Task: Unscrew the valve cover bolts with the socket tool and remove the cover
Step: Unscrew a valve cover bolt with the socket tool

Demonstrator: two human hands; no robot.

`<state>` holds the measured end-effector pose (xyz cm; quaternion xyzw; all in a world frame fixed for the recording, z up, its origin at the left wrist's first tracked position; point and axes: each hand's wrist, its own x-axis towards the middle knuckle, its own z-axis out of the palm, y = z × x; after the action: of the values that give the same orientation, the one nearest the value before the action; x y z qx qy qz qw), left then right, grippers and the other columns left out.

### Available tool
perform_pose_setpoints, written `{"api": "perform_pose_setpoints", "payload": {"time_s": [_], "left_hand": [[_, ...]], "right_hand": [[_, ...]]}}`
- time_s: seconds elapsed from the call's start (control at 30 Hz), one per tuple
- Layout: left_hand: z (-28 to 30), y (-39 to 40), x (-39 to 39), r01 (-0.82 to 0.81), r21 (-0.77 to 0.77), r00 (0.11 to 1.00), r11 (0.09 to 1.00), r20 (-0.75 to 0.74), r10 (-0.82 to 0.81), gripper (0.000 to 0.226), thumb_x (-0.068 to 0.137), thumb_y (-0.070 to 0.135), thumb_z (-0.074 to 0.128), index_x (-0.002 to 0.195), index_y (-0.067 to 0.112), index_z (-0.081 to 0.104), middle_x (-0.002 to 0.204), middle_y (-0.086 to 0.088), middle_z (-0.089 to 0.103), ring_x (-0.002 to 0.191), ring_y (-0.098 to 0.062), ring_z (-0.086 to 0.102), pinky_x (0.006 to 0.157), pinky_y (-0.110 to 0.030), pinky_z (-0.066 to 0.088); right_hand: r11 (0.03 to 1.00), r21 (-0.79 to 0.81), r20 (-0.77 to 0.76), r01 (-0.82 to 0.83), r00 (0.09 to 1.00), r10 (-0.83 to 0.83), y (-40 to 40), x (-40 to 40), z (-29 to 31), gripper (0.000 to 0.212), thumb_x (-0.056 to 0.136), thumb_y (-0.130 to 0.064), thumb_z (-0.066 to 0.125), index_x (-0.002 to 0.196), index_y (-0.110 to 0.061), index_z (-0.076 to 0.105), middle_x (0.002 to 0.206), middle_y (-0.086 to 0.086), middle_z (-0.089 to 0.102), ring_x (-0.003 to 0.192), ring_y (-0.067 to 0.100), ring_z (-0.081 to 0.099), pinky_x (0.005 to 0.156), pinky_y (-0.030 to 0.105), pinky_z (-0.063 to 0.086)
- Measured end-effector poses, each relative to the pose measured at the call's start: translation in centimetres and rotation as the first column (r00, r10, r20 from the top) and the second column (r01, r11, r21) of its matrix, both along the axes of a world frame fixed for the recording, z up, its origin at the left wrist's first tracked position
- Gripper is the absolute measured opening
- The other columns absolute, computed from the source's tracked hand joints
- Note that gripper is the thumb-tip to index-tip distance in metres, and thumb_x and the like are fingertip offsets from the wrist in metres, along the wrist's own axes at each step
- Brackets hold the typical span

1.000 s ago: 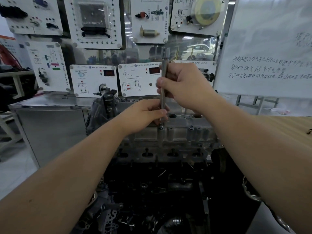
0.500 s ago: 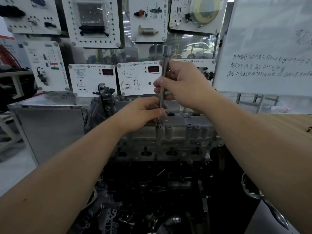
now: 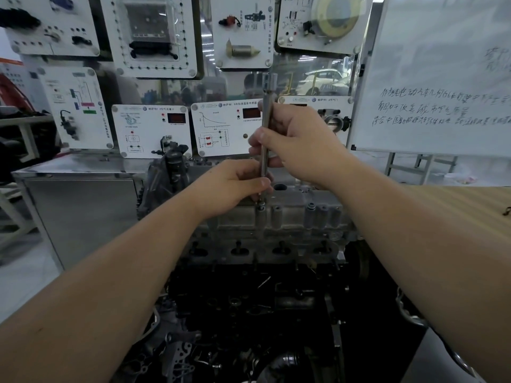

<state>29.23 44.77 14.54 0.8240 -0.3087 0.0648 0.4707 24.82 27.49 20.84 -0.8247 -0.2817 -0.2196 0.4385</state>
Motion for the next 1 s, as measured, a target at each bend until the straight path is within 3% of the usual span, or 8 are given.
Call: {"api": "perform_pose_setpoints", "payload": {"time_s": [0.13,0.27,0.33,0.47,0.6,0.77,0.9,1.0], "left_hand": [[0.1,-0.4,-0.5,-0.031,-0.008,0.998,0.999,0.056,0.031,0.049,0.079,0.051,0.071,0.099,0.006,0.07,0.095,-0.026,0.07,0.092,-0.045,0.066,0.094,-0.062,0.052],[0.1,-0.6,-0.7,-0.045,0.017,0.996,0.999,0.074,0.044,0.062,0.073,0.065,0.067,0.099,0.009,0.067,0.095,-0.024,0.069,0.09,-0.043,0.066,0.09,-0.06,0.054],[0.0,-0.4,-0.4,-0.049,0.028,0.997,0.998,0.056,0.047,0.051,0.076,0.065,0.063,0.097,0.018,0.069,0.092,-0.01,0.075,0.091,-0.035,0.07,0.091,-0.058,0.055],[0.1,-0.1,0.0,0.016,0.007,1.0,1.0,-0.017,-0.016,0.02,0.082,0.046,0.068,0.096,0.033,0.074,0.097,0.005,0.08,0.101,-0.016,0.074,0.098,-0.047,0.054],[0.1,-0.3,-0.3,-0.032,-0.012,0.999,0.999,0.028,0.033,0.055,0.072,0.061,0.071,0.103,0.015,0.073,0.1,-0.018,0.075,0.1,-0.04,0.069,0.099,-0.061,0.051],[-0.1,-0.4,-0.5,-0.066,0.02,0.995,0.998,0.079,0.064,0.066,0.073,0.066,0.066,0.108,0.011,0.07,0.104,-0.019,0.072,0.099,-0.038,0.068,0.095,-0.06,0.053],[0.2,0.0,-0.2,-0.028,0.009,0.999,1.0,0.029,0.028,0.028,0.092,0.045,0.06,0.105,0.024,0.073,0.102,0.002,0.078,0.102,-0.024,0.072,0.097,-0.048,0.055],[0.2,0.1,-0.1,-0.018,0.032,0.999,0.999,0.046,0.016,0.028,0.092,0.04,0.062,0.105,0.018,0.072,0.099,0.005,0.079,0.103,-0.024,0.072,0.1,-0.052,0.053]], "right_hand": [[0.999,-0.037,-0.006,-0.037,0.999,0.037,0.1,-0.2,0.1,0.029,0.102,-0.021,0.06,0.129,-0.028,0.053,0.095,-0.007,0.078,0.086,0.004,0.074,0.079,0.029,0.061],[0.997,0.015,0.081,0.075,0.994,-0.076,0.4,0.0,-0.2,0.026,0.096,-0.029,0.07,0.121,-0.026,0.063,0.085,-0.006,0.073,0.081,0.009,0.074,0.078,0.04,0.063],[0.996,0.05,0.075,0.075,0.994,-0.078,0.3,0.2,-0.2,0.011,0.096,-0.023,0.071,0.105,-0.029,0.068,0.082,-0.005,0.073,0.079,0.009,0.075,0.075,0.041,0.064],[0.998,0.056,-0.013,-0.038,0.999,0.038,0.0,-0.1,0.2,0.032,0.1,-0.011,0.062,0.098,-0.044,0.061,0.089,-0.003,0.078,0.082,0.008,0.076,0.076,0.034,0.064],[1.0,0.017,0.031,-0.012,0.999,0.012,1.0,-0.2,-0.1,0.033,0.1,-0.014,0.056,0.125,-0.035,0.053,0.094,-0.004,0.077,0.083,0.004,0.074,0.081,0.033,0.061],[0.991,0.057,0.106,0.122,0.986,-0.128,1.4,-0.4,-0.9,0.021,0.099,-0.026,0.065,0.118,-0.017,0.067,0.09,-0.004,0.072,0.077,0.009,0.073,0.081,0.042,0.061],[0.995,0.021,0.01,0.093,0.996,-0.093,0.7,-0.2,-0.2,0.013,0.103,-0.016,0.058,0.107,-0.009,0.068,0.089,-0.005,0.075,0.08,0.004,0.074,0.077,0.039,0.064],[0.999,-0.019,-0.003,0.048,0.999,-0.048,0.7,-0.3,0.2,0.02,0.104,-0.014,0.051,0.122,-0.017,0.06,0.097,-0.006,0.076,0.084,0.003,0.074,0.078,0.031,0.062]]}}
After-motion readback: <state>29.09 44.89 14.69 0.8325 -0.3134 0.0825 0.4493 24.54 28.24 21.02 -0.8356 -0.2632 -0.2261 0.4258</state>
